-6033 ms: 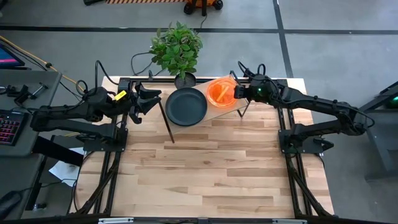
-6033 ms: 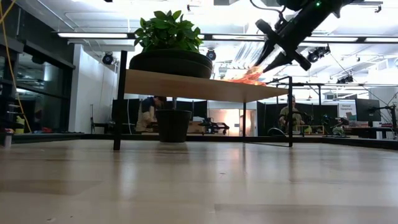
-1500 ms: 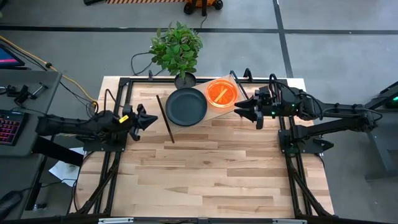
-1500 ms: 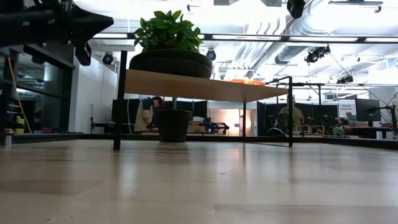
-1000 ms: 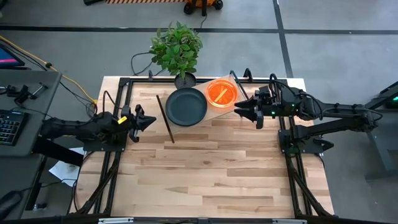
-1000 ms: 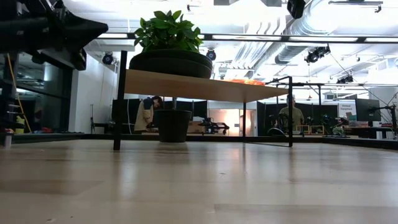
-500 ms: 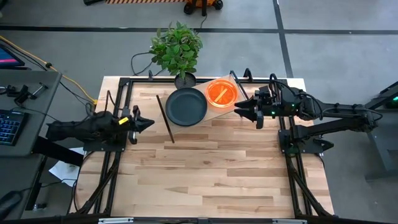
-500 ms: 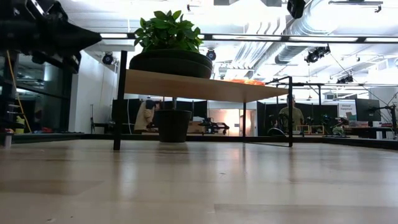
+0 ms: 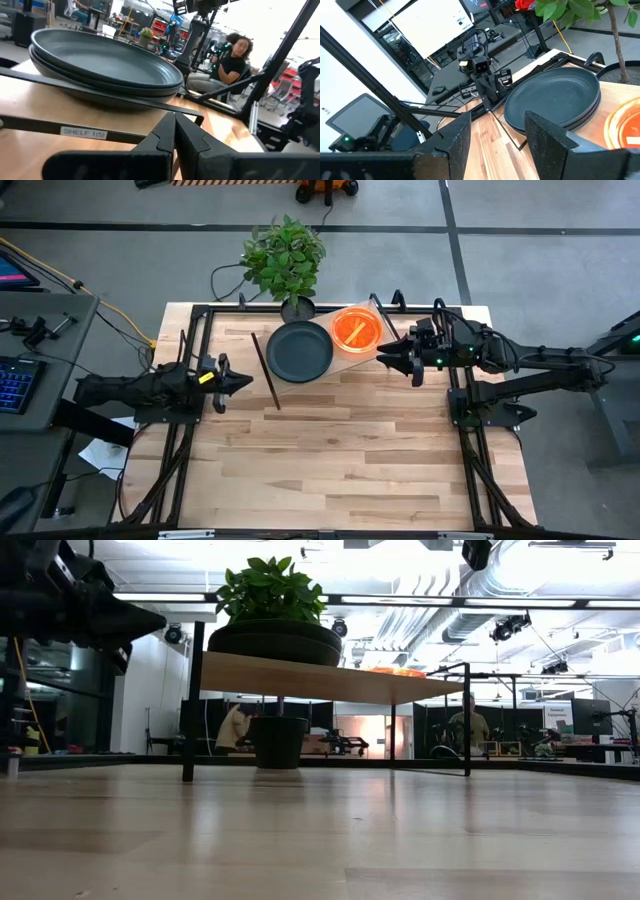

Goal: Place and stack plates onto a shelf
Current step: Return to Home Position

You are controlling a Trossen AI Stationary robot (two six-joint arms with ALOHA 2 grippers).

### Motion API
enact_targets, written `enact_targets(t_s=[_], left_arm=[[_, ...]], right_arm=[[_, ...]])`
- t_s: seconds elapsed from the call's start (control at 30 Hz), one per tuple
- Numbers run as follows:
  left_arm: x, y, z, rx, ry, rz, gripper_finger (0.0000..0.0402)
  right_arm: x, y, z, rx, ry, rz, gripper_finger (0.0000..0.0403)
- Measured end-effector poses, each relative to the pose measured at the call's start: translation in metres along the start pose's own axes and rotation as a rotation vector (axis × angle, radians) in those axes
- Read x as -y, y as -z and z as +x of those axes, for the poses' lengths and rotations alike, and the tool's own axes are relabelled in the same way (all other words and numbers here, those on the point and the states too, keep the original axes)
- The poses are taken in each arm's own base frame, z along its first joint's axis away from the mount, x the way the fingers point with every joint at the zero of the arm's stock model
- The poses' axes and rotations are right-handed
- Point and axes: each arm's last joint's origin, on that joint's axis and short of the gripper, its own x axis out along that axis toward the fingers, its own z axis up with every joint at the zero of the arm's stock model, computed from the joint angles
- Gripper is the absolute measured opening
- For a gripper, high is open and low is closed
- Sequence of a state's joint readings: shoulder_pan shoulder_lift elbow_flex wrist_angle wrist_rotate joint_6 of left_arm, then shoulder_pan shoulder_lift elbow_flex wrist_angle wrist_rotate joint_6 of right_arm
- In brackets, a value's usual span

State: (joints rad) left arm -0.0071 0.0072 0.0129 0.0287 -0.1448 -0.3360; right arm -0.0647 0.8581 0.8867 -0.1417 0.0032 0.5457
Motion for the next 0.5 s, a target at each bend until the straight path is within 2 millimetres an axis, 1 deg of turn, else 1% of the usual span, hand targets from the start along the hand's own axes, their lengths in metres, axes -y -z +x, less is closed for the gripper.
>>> enact_targets(t_s=[0.17, 0.5], left_arm=[[-0.0005, -0.0005, 0.0002, 0.01, -0.02, 0.033, 0.0], [-0.0005, -0.0004, 0.0002, 0.01, -0.02, 0.033, 0.0]], right_arm=[[0.0, 0.0, 0.0, 0.0, 0.0, -0.001, 0.0169], [0.0001, 0.0001, 0.0, 0.0, 0.0, 0.015, 0.0169]])
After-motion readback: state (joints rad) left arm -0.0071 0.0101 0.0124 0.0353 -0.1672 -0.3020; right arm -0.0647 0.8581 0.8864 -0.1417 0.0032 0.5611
